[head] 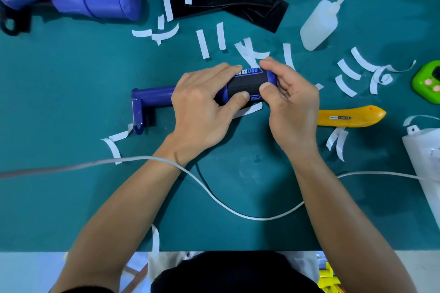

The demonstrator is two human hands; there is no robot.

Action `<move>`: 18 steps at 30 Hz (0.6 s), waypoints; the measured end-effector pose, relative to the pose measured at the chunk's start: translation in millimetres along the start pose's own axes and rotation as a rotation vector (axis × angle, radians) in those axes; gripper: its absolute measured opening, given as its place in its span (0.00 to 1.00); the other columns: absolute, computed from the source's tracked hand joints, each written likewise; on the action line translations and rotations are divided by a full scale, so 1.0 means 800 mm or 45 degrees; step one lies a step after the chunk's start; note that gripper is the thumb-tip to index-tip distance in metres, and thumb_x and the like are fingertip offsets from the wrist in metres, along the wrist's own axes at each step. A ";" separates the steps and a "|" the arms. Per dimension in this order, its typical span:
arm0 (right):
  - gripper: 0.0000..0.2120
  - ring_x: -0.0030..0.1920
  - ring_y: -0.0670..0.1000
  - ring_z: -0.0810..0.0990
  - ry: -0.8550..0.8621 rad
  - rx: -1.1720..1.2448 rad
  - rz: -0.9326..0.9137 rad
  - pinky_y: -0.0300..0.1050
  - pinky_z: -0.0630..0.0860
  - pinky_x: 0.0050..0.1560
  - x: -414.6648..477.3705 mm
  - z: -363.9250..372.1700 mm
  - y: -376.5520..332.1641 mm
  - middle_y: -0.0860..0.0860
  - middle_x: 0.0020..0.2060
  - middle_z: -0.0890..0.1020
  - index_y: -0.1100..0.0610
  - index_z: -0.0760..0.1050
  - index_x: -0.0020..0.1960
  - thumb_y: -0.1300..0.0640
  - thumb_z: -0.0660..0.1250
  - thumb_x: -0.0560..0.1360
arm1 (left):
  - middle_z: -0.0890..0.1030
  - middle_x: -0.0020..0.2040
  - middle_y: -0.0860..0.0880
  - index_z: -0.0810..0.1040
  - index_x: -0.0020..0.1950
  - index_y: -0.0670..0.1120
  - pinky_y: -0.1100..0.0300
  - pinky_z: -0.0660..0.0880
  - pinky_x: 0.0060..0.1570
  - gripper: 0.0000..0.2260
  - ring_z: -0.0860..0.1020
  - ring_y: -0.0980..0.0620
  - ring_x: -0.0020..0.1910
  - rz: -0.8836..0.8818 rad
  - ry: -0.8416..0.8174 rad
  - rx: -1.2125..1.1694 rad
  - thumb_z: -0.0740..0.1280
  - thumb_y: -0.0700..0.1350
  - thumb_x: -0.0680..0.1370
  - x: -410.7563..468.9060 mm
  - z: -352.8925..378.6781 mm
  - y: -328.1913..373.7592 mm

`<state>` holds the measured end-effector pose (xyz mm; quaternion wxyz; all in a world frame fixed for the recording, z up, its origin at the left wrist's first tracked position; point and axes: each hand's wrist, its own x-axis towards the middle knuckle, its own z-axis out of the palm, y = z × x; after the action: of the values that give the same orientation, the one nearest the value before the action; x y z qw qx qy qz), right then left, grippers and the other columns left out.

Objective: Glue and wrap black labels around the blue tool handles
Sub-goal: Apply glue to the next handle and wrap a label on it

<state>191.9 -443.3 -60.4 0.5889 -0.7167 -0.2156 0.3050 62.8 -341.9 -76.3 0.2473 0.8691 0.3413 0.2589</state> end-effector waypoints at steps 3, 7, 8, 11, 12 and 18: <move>0.17 0.64 0.44 0.82 0.020 -0.021 0.000 0.42 0.78 0.66 0.000 0.001 0.000 0.48 0.62 0.84 0.50 0.81 0.62 0.65 0.65 0.78 | 0.85 0.61 0.53 0.85 0.63 0.48 0.60 0.67 0.60 0.18 0.82 0.50 0.58 -0.003 0.001 0.001 0.76 0.53 0.75 0.000 0.000 0.000; 0.17 0.60 0.47 0.83 0.005 -0.084 -0.045 0.49 0.79 0.66 -0.004 0.003 0.000 0.41 0.55 0.84 0.50 0.80 0.63 0.63 0.68 0.76 | 0.85 0.61 0.53 0.86 0.63 0.48 0.60 0.68 0.60 0.18 0.82 0.50 0.58 -0.007 -0.002 0.011 0.76 0.52 0.75 0.000 0.000 0.000; 0.18 0.63 0.46 0.82 0.007 -0.075 -0.037 0.49 0.78 0.67 -0.004 0.002 0.000 0.43 0.57 0.84 0.51 0.80 0.63 0.64 0.68 0.77 | 0.85 0.61 0.53 0.86 0.63 0.48 0.59 0.68 0.60 0.18 0.82 0.50 0.58 -0.007 -0.004 0.012 0.76 0.52 0.75 0.000 0.000 0.000; 0.18 0.67 0.44 0.79 0.018 -0.085 0.003 0.47 0.76 0.70 -0.001 -0.001 0.000 0.47 0.64 0.83 0.53 0.82 0.65 0.65 0.63 0.78 | 0.85 0.61 0.52 0.85 0.63 0.48 0.59 0.68 0.60 0.18 0.82 0.50 0.58 0.000 -0.012 0.007 0.75 0.53 0.76 0.000 -0.001 0.001; 0.18 0.67 0.43 0.79 0.019 -0.103 0.004 0.47 0.76 0.69 -0.001 -0.002 0.000 0.47 0.65 0.83 0.53 0.82 0.65 0.64 0.63 0.79 | 0.85 0.61 0.52 0.85 0.63 0.48 0.59 0.68 0.61 0.18 0.82 0.50 0.59 0.000 -0.013 0.006 0.75 0.53 0.76 0.000 -0.001 0.000; 0.18 0.66 0.45 0.80 0.023 -0.137 -0.019 0.49 0.76 0.69 -0.003 0.001 0.000 0.47 0.64 0.83 0.52 0.81 0.66 0.63 0.64 0.78 | 0.85 0.61 0.53 0.85 0.63 0.48 0.61 0.67 0.61 0.18 0.82 0.51 0.59 0.001 -0.010 0.006 0.75 0.53 0.76 0.000 0.000 -0.002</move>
<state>189.7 -444.4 -60.4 0.5537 -0.7485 -0.2316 0.2820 62.2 -341.0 -77.2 0.2466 0.8707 0.3407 0.2549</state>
